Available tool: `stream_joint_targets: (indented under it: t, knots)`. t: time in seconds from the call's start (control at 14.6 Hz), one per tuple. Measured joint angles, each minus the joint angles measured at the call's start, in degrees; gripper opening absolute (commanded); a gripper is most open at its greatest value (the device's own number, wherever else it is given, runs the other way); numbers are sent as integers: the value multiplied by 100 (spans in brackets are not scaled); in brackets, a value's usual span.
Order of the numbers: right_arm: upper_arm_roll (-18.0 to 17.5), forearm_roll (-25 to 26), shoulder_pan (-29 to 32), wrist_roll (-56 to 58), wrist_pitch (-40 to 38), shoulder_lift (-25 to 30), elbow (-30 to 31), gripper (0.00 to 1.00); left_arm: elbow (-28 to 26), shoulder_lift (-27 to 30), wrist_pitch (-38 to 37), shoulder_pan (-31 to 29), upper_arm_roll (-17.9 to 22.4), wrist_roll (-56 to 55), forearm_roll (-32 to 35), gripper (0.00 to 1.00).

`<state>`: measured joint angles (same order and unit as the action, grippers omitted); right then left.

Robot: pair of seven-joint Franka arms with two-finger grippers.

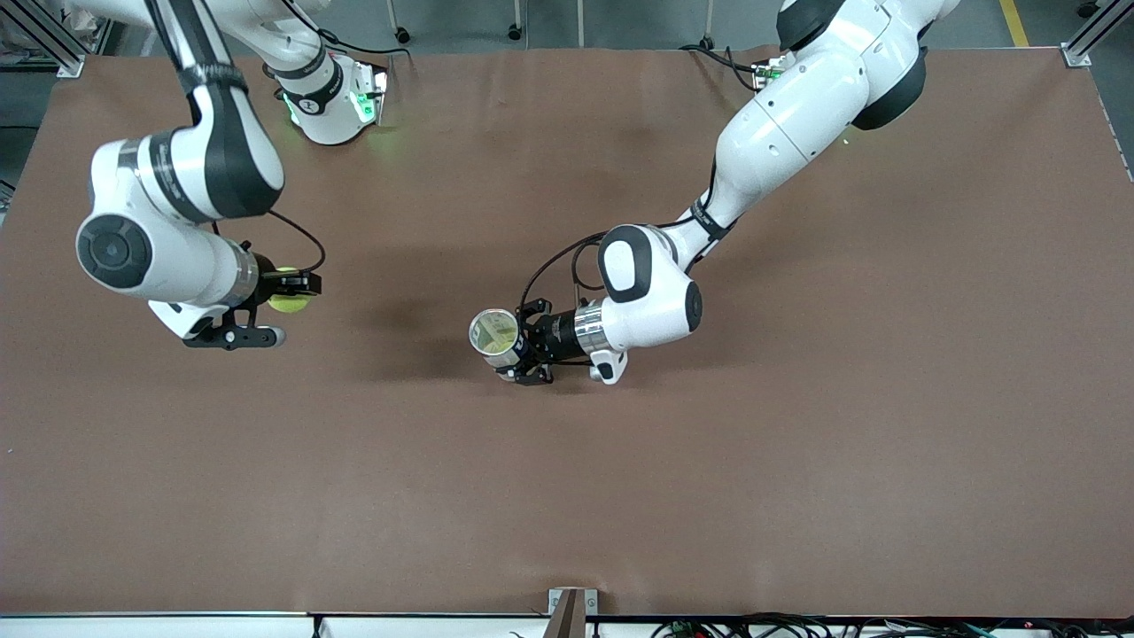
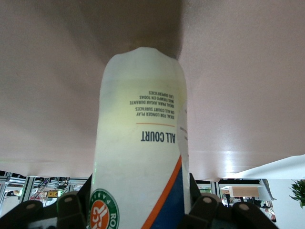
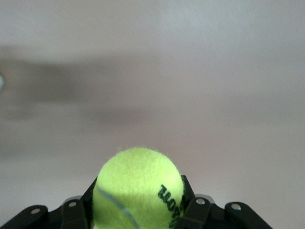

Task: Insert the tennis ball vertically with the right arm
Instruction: 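Carry the second ball over the can opening with the right gripper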

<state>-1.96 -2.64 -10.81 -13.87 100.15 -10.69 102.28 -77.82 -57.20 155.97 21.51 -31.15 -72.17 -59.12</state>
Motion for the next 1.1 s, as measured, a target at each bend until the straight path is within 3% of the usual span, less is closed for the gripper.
stream_joint_targets:
  t: [0.27, 0.62, 0.82, 1.1]
  knots:
    - [-10, -412, -701, -1388, 4, -314, -929, 37, 3, 1, 0, 1, 0, -2, 0, 73]
    - [-10, -637, -1305, -2833, 415, -1221, -1876, 37, 8, 1, 0, 1, -1, -3, 0, 73]
    - [-10, -639, -1628, -3317, 876, -1584, -2048, 37, 14, 2, 0, 2, -2, -4, 0, 73]
    - [-8, -639, -1819, -3601, 944, -1699, -2090, 37, 14, 2, 0, 1, 0, -4, 0, 73]
